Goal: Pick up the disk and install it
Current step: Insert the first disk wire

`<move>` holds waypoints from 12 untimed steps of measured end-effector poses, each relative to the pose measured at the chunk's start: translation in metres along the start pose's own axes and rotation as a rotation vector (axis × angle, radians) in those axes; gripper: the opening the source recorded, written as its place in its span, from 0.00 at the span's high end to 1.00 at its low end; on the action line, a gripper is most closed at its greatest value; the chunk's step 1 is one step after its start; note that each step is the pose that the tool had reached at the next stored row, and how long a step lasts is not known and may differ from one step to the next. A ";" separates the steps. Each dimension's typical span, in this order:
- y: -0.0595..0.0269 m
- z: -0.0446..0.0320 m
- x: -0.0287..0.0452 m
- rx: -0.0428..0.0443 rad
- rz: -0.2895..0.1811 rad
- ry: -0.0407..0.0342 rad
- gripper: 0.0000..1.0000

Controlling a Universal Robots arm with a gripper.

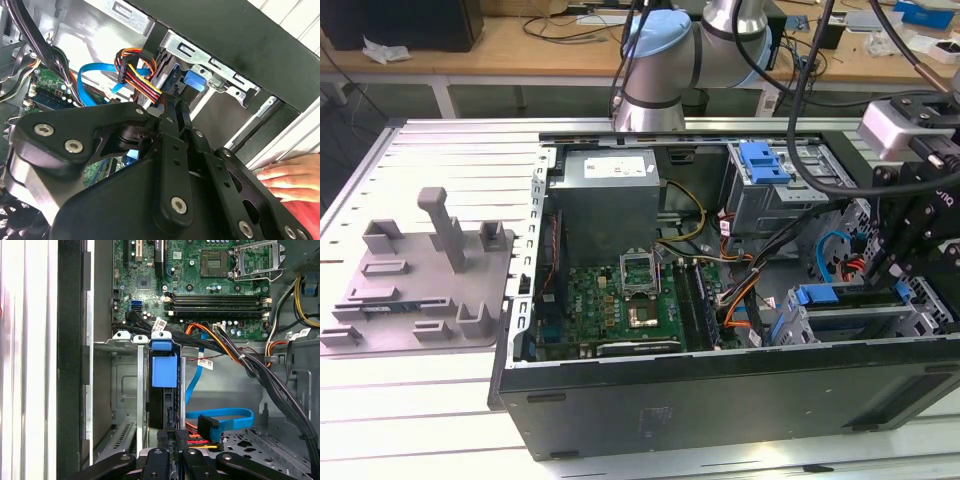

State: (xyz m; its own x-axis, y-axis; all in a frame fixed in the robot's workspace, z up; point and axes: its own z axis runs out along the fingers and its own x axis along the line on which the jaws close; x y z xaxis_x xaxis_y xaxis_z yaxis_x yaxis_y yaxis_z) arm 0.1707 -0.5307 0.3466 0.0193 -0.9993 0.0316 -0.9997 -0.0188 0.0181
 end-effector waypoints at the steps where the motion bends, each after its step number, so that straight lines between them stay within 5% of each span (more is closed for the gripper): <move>1: 0.0000 0.0002 0.0000 0.0000 0.000 0.0000 0.84; 12: -0.0009 0.0040 -0.0001 0.0000 0.000 0.0002 0.84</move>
State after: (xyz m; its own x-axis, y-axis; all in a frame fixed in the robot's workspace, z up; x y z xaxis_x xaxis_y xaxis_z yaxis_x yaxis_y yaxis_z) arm 0.1715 -0.5307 0.3427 0.0193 -0.9993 0.0319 -0.9997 -0.0187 0.0181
